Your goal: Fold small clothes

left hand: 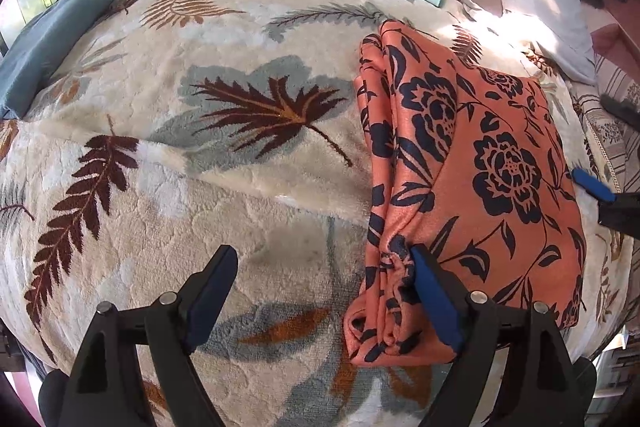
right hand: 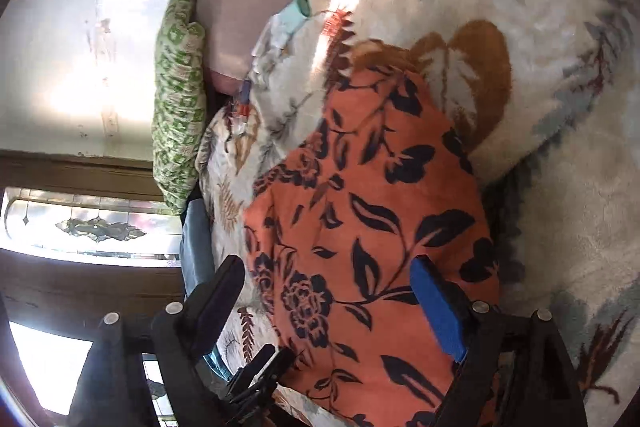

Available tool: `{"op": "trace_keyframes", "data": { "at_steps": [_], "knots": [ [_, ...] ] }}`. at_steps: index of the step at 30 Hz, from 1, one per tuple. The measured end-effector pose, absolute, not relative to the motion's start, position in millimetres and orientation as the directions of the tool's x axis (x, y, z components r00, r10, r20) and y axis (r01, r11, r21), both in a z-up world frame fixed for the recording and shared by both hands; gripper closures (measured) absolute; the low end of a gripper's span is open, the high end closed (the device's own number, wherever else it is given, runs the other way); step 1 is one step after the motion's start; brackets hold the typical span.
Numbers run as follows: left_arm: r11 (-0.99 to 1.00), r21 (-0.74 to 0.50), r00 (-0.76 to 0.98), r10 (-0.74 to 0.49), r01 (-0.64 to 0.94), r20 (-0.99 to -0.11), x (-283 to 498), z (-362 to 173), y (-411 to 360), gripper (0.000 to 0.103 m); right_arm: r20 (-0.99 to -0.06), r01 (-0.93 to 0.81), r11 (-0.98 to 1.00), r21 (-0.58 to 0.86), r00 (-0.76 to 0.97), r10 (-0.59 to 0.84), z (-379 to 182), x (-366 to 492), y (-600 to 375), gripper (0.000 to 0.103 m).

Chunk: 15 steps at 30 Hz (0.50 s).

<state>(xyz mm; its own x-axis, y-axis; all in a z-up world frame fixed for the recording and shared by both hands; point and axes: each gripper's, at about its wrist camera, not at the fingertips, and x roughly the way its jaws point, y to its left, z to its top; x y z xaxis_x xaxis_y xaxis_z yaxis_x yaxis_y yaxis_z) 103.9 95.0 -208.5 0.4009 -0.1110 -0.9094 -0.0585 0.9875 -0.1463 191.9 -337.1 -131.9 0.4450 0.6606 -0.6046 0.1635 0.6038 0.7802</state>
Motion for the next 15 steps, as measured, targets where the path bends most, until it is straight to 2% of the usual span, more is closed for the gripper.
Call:
{"op": "trace_keyframes", "data": {
  "at_steps": [4,6,7,15],
  "knots": [
    [0.988,-0.141,0.402,-0.105,-0.061,-0.910,103,-208,95,0.014,-0.593,0.121,0.619,0.776,0.476,0.650,-123,207,-332,0.016],
    [0.988,-0.144,0.396,-0.108,-0.061,-0.912,103,-208,94,0.014,-0.667,0.193,0.659,0.727,0.426,0.611,-156,220,-332,0.016],
    [0.988,-0.140,0.393,-0.105,-0.061,-0.913,103,-208,94,0.014,-0.651,0.215,0.628,0.748,0.425,0.629,-168,220,-334,0.016],
    [0.989,-0.133,0.393,-0.095,-0.070,-0.914,102,-205,94,0.013,-0.554,0.064,0.601,0.797,0.473,0.685,-108,155,-323,0.016]
  ]
}}
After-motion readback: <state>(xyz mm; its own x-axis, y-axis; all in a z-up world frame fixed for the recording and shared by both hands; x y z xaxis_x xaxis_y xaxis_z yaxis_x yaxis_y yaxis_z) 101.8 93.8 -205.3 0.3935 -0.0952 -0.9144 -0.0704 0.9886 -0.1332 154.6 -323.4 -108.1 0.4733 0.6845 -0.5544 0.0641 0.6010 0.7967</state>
